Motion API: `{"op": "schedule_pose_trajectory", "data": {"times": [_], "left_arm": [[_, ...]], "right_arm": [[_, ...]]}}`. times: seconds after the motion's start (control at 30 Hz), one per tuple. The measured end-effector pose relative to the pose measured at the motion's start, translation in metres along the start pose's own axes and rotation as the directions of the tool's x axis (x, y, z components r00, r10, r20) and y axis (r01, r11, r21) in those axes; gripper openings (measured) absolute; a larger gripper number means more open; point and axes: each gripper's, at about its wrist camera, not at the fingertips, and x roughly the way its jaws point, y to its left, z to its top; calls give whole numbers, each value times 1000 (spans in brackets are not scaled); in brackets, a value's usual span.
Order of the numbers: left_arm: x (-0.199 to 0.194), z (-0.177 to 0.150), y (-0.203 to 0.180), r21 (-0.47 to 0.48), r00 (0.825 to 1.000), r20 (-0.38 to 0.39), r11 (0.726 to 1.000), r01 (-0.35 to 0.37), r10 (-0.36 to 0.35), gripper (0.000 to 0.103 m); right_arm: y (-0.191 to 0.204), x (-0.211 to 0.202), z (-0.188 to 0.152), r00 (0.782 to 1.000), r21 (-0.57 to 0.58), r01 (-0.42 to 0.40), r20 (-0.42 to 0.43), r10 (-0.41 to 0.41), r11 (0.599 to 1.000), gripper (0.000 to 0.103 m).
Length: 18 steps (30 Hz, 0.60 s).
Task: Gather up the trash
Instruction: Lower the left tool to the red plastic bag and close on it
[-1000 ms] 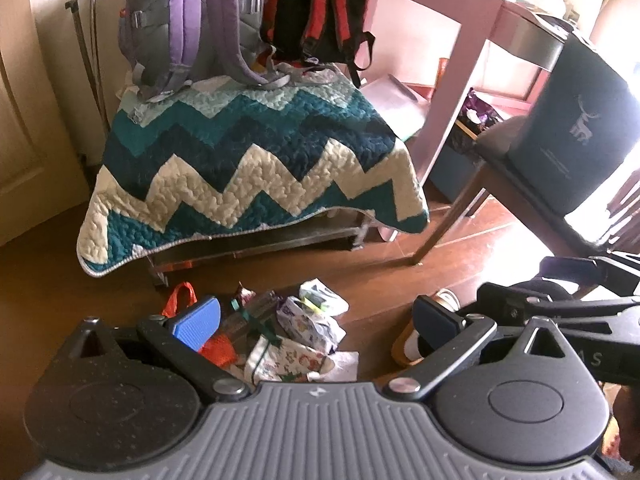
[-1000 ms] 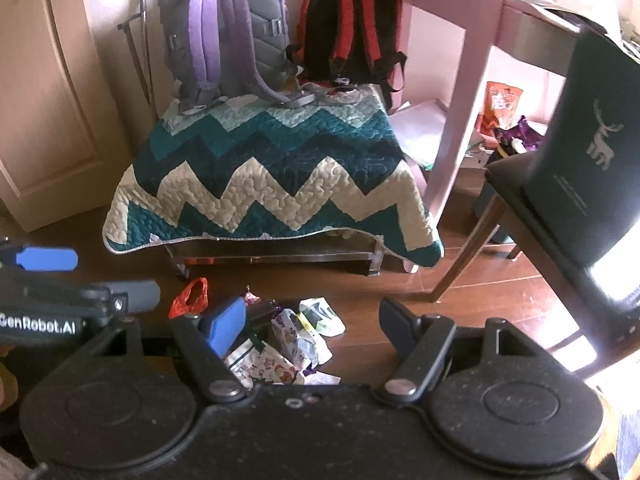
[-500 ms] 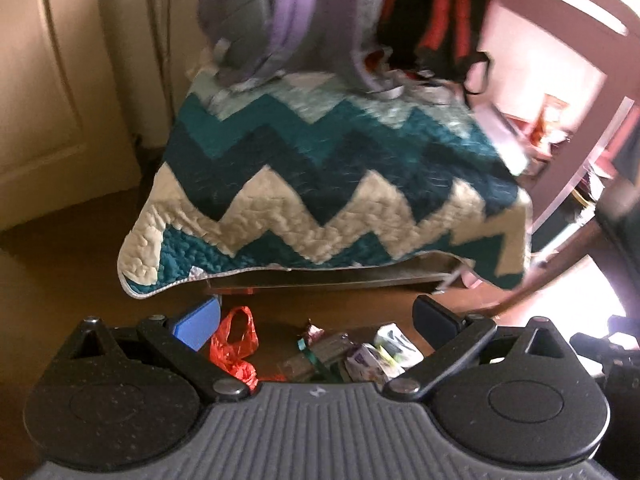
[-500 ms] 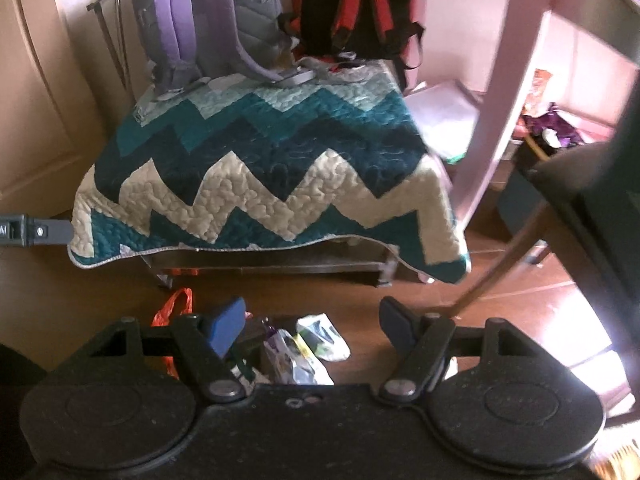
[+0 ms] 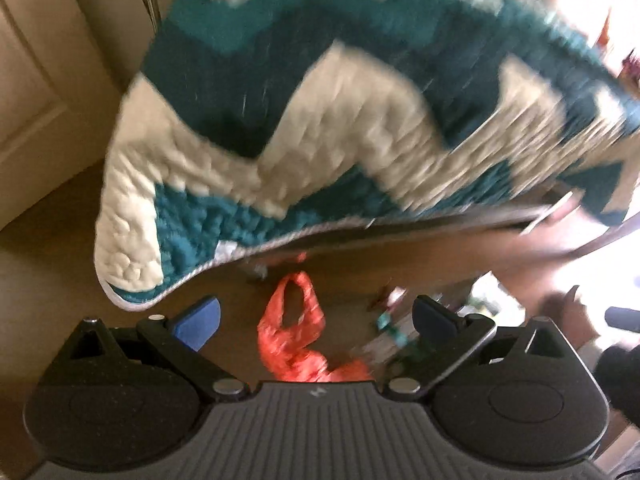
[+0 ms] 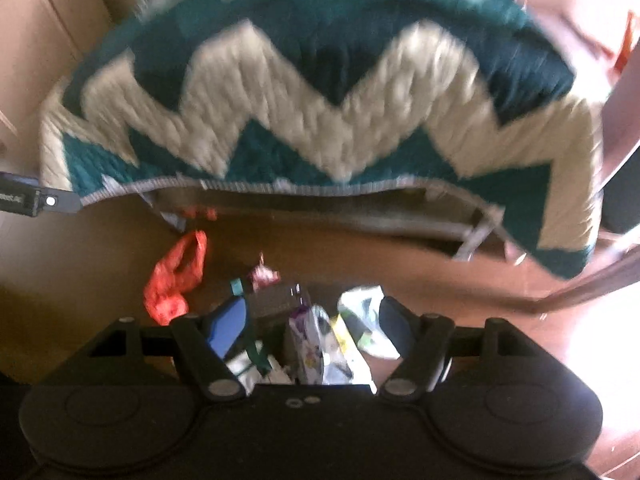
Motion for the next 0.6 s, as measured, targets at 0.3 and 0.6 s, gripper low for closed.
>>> {"op": "schedule_pose_trajectory", "data": {"times": [0.3,0.6], "left_arm": [[130,-30,22,63,968,-249,998,5,11,103],[230,-69,53,-141,907,-416,990,10,-68,103]], "right_arm": [[-3,117,-23,973,36,-12,-229,20,999,72],[-13,180,-38,952,-20,20,-304,-25,1000,71]]}}
